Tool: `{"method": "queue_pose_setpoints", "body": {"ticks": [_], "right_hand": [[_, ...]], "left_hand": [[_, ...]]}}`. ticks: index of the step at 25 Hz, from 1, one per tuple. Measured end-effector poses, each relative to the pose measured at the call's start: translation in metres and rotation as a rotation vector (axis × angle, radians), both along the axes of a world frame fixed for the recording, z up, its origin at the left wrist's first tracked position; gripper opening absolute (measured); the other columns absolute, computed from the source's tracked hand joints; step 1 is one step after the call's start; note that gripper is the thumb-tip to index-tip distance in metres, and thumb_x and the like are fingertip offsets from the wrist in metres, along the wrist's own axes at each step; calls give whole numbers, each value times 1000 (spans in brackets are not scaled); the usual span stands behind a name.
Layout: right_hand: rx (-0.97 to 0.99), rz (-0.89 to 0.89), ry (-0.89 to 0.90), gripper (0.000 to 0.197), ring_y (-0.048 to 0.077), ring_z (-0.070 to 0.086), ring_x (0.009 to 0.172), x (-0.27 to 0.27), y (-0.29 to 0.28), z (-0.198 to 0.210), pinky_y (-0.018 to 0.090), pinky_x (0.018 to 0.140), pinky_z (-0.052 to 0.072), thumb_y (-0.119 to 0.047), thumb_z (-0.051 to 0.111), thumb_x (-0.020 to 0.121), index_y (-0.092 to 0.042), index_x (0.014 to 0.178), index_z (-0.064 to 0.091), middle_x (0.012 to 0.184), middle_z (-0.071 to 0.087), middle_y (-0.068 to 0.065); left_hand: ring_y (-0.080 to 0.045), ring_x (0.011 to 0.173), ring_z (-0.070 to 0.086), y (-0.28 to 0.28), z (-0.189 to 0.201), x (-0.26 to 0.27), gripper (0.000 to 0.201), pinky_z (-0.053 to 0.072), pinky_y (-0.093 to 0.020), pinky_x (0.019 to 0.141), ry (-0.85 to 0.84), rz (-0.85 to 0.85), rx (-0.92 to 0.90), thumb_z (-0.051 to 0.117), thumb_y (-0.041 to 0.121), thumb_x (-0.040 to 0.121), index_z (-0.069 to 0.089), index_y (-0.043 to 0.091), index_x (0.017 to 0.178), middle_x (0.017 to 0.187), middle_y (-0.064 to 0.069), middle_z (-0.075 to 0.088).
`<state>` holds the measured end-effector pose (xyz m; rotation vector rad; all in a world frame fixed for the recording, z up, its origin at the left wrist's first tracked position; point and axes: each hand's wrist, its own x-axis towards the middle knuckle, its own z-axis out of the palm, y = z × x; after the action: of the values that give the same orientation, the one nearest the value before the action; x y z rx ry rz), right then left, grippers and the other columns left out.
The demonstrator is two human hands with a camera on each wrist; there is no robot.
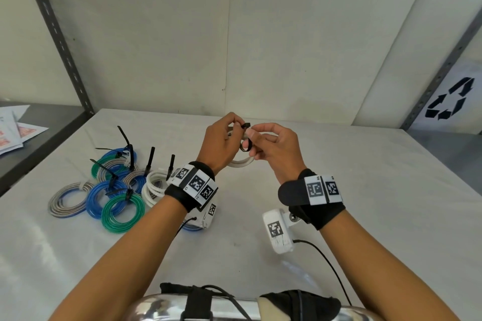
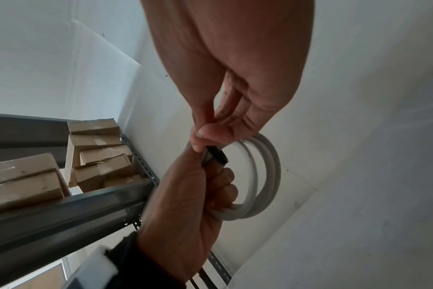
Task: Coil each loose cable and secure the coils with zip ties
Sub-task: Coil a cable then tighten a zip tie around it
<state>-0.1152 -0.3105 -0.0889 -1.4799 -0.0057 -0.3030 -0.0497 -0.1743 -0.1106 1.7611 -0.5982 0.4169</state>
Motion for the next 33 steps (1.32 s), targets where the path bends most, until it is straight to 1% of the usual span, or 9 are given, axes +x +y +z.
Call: {"method": "queue_pose_setpoints", "body": {"ticks": [2, 5, 7, 14, 20, 24, 28, 30, 33], "right_hand": [[-16, -4, 7, 28, 19, 59, 56, -2, -2, 0, 25, 54, 48, -15, 73, 91, 7, 107, 66, 80, 72, 20], [26, -3, 6, 25, 16, 55, 53, -4, -4, 2, 24, 53, 46, -13, 72, 92, 8, 104, 67, 77, 71, 17], [59, -11, 26, 24, 15, 53, 52, -4, -8, 6, 23, 53, 46, -12, 72, 92, 8, 104, 66, 75, 71, 15], [159, 63, 95, 27, 13, 52, 57, -5, -14, 9, 19, 58, 49, -12, 68, 94, 7, 113, 66, 76, 68, 10], [-14, 0, 159, 4, 12, 49, 68, -2, -20, 9, 25, 64, 43, -18, 75, 89, -14, 91, 77, 86, 68, 3], [-65, -57, 148, 14, 15, 62, 79, 2, -16, 6, 28, 69, 47, -25, 70, 94, -13, 95, 74, 85, 70, -1], [-244, -124, 38, 28, 12, 69, 78, 1, -6, 6, 20, 71, 53, -38, 72, 91, -10, 90, 74, 84, 74, -1], [-349, -80, 21, 29, 14, 71, 81, 1, -6, 4, 21, 78, 55, -37, 75, 88, -8, 89, 77, 85, 76, 3], [-435, -10, 29, 23, 8, 67, 75, 0, -4, 3, 18, 77, 53, -30, 75, 89, -7, 89, 79, 83, 76, 3]], "left_hand": [[-5, 72, 65, 2, 0, -2, 19, 48, -16, 66, -36, -18, 35, 45, 8, 101, 63, 7, 93, 80, 11, 67], [-18, 59, 59, 7, 0, -5, 17, 46, -29, 58, -123, -39, 154, 45, 14, 101, 60, 14, 92, 66, 7, 62], [-15, 52, 52, 10, -1, -8, 15, 42, -29, 55, -191, -41, 228, 45, 19, 99, 58, 19, 92, 60, 6, 58], [-22, 55, 54, 8, 2, -15, 26, 47, -39, 57, -303, -41, 333, 40, 33, 94, 59, 15, 95, 64, 3, 62], [-22, 56, 56, 3, -3, -19, 15, 49, -41, 58, -210, -129, 223, 44, 12, 95, 56, 15, 87, 64, 5, 61], [-21, 57, 59, 0, -3, -20, 18, 51, -40, 58, -173, -119, 174, 44, 10, 98, 58, 15, 87, 63, 6, 61], [-16, 57, 59, -1, -2, -16, 20, 51, -36, 59, -125, -10, 130, 47, 11, 98, 57, 18, 83, 61, 10, 62], [-19, 58, 61, 0, -4, -11, 17, 52, -37, 59, -110, 23, 105, 46, 12, 98, 58, 16, 85, 65, 8, 64], [-25, 60, 62, 3, -3, -7, 17, 53, -42, 59, -110, 38, 70, 43, 13, 95, 59, 12, 90, 70, -1, 66]]}}
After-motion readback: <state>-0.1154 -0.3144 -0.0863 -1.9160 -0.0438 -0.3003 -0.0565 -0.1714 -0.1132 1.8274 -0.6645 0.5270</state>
